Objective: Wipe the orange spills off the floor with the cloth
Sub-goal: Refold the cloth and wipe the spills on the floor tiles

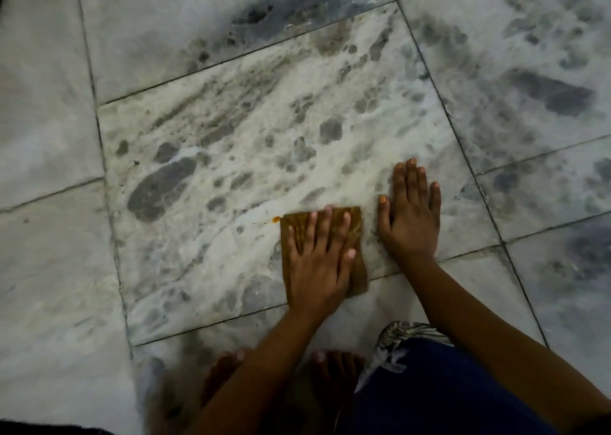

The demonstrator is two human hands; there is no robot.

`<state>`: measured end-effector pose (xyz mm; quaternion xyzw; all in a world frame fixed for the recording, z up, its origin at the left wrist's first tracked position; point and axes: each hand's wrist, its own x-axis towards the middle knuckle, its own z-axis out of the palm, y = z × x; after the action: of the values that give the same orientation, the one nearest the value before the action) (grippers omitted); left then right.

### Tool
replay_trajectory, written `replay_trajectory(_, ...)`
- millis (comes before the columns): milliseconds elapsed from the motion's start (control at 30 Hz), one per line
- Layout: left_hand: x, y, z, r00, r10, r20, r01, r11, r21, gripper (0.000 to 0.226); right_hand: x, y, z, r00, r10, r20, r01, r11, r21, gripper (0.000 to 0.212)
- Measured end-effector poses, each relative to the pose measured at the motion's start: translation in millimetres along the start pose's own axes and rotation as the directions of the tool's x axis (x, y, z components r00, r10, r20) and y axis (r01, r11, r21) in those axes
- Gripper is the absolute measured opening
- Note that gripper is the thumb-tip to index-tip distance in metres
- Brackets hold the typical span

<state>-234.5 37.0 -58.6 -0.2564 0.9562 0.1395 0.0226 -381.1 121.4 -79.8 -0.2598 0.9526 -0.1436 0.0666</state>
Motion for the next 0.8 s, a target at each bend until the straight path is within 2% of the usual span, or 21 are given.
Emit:
replay_trajectory(67, 2, -7, -4, 0.999, 0.039, 0.035, -0.038, 0.999, -0.027, 0.054, -1, 0, 0, 1.0, -0.006, -0.004, 0.006, 1.0, -0.002, 0.063)
replay_trajectory(167, 55, -29, -12, 0.998, 0.04, 0.059, -0.04, 0.999, 0.006, 0.054, -1, 1, -1, 1.0, -0.015, -0.003, 0.015, 1.0, 0.0, 0.063)
replay_trajectory(267, 122, -61, -29, 0.99, -0.136, 0.039, 0.137, 0.991, -0.011, 0.052, -1, 1, -1, 1.0, -0.013, 0.006, 0.013, 1.0, 0.017, 0.065)
replay_trajectory(333, 136, -68, -34, 0.984, -0.177, 0.031, 0.179, 0.983, -0.042, 0.052, -3, -1, -2, 1.0, -0.019, 0.001, 0.019, 0.999, 0.029, 0.065)
replay_trajectory(467, 48, -48, -18, 0.995, -0.086, -0.051, 0.086, 0.996, -0.006, 0.057, -5, -17, -1, 0.99, -0.137, 0.021, 0.136, 0.99, 0.047, 0.064)
replay_trajectory(533, -3, -43, -9, 1.0, -0.004, -0.023, 0.005, 1.0, 0.01, 0.057, -5, -27, 2, 0.976, -0.211, 0.05, 0.21, 0.977, 0.034, 0.063)
replay_trajectory(667, 24, -76, -20, 0.997, 0.079, 0.007, -0.079, 0.996, -0.031, 0.064, -3, -35, 9, 0.956, -0.269, 0.113, 0.271, 0.963, 0.0, 0.062)
replay_trajectory(733, 70, -105, -33, 1.0, 0.015, 0.005, -0.015, 1.0, -0.009, 0.068, -3, -33, 9, 0.959, -0.259, 0.113, 0.262, 0.965, -0.018, 0.062)
replay_trajectory(800, 111, -135, -50, 0.994, -0.111, 0.0, 0.111, 0.994, 0.009, 0.073, -2, -33, 8, 0.96, -0.258, 0.111, 0.261, 0.965, -0.015, 0.062)
